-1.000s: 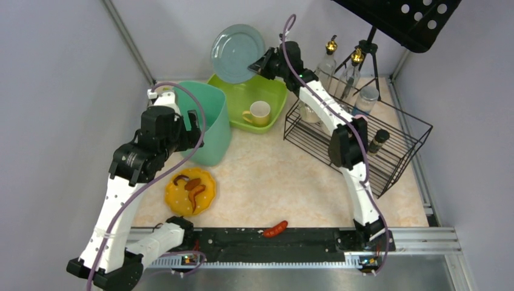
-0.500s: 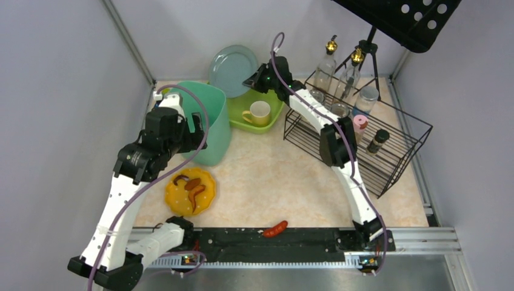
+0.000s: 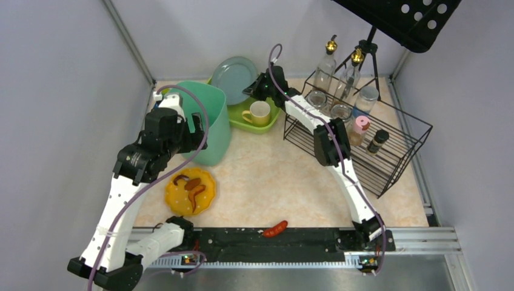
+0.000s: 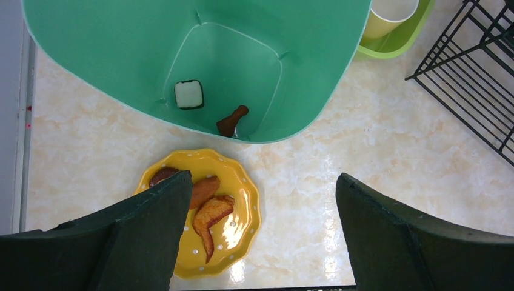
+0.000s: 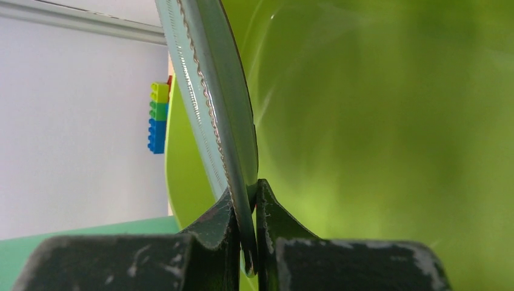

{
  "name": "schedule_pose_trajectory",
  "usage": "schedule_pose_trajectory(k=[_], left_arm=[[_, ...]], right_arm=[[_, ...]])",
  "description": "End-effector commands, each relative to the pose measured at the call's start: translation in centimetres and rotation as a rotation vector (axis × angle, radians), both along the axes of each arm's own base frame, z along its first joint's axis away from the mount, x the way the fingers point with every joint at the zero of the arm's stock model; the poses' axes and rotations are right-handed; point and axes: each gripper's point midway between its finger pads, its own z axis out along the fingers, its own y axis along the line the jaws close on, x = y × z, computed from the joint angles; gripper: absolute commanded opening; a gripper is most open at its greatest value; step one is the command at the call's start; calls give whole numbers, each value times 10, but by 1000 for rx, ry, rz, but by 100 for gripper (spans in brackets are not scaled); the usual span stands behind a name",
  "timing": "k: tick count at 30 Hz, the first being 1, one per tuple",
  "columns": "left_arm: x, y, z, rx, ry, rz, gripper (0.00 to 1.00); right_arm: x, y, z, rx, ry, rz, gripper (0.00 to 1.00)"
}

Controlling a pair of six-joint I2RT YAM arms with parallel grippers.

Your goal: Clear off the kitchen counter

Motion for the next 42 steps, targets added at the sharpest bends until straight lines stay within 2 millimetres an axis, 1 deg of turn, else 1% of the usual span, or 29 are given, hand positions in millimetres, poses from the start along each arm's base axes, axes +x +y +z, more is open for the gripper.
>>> schedule_pose_trajectory(k=[1,6,9,12,17,21,24,36,42], left_arm=[[5,-4,9,-25,-48,-11,93],[6,-5,7,-27,-45,-11,93],[6,-5,7,-24,-42,-15,93],[6,-5,6,-19,-40,-15,93],[7,-5,6,-14,-38,-14,93],[7,-5,5,-13,-35,-14,93],[7,-5,4,-14,-34,-15,93],[6,-5,-1,-10,-26,-15,93],[6,-6,-1,-16,-24,-20,93]], right_arm=[[7,15,112,164,-256,18,0],[6,17,100,132,-241,17,0],[6,19,89,119,-220,7,0],[7,20,84,118,-210,4,0],[7,21,78,117,-200,5,7],[7,22,78,118,-200,5,25],[7,22,80,120,-202,6,30],[4,25,82,139,-190,22,31],[0,21,74,97,-146,25,33]])
